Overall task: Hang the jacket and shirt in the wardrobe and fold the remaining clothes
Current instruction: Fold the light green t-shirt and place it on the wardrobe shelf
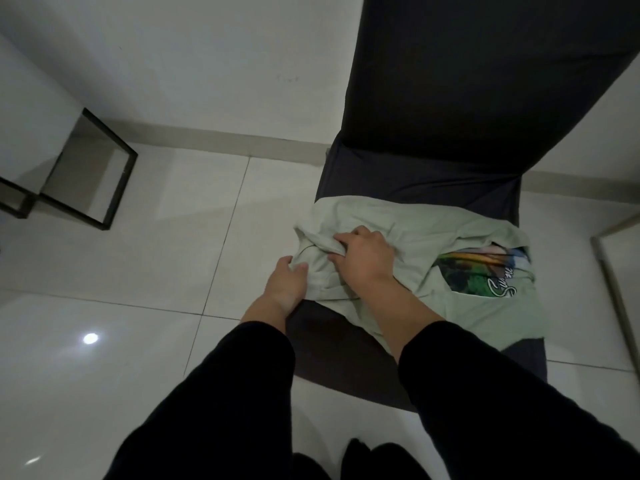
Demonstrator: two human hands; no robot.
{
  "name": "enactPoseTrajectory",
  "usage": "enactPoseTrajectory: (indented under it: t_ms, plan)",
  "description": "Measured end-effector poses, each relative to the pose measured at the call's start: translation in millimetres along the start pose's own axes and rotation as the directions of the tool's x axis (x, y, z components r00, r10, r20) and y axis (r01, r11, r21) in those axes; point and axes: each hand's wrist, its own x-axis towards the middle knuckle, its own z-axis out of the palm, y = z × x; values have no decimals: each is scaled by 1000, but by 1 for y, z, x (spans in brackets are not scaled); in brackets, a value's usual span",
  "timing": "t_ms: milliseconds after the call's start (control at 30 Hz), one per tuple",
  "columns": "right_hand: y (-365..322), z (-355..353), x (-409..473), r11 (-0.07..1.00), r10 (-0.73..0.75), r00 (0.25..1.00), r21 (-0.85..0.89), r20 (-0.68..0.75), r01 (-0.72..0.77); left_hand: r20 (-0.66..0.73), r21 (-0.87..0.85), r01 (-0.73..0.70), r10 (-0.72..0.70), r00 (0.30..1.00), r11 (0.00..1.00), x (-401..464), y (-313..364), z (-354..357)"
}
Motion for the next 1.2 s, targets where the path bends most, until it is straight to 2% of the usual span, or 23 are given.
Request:
enactPoseTrajectory:
  t_ms: [133,233,333,467,700,800,1000,1100,1200]
  plan:
    - [-1,-10,0,998,6,1000,69,26,-8,-220,9,-111,110,969,994,-15,12,-3]
    - [0,-38,-8,967,39,994,249,103,-64,-305,-150,-105,55,951,983,-33,27,-10]
    - [8,-76,-21,925,101,994,364,49,-112,-279,-291,-89,4,960,953,-58,53,-17]
    - [14,-140,-43,859,172,985,491,-7,-147,-205,-264,-136,83,975,955,-103,97,-30]
    - [11,-288,-102,850,171,974,522,-151,-68,-158,-152,-328,304,939,933,-208,198,-63]
    - [24,-356,-133,878,138,970,478,-199,-27,-185,-93,-442,420,888,892,-245,240,-82]
    - [61,-471,-198,919,96,961,395,-259,15,-283,38,-646,628,725,763,-315,318,-118]
    - [75,-507,-218,924,119,880,375,-460,71,-324,84,-713,696,641,696,-351,351,-128]
    - [87,-536,-233,883,247,769,463,-590,73,-390,117,-768,740,548,630,-380,375,-135]
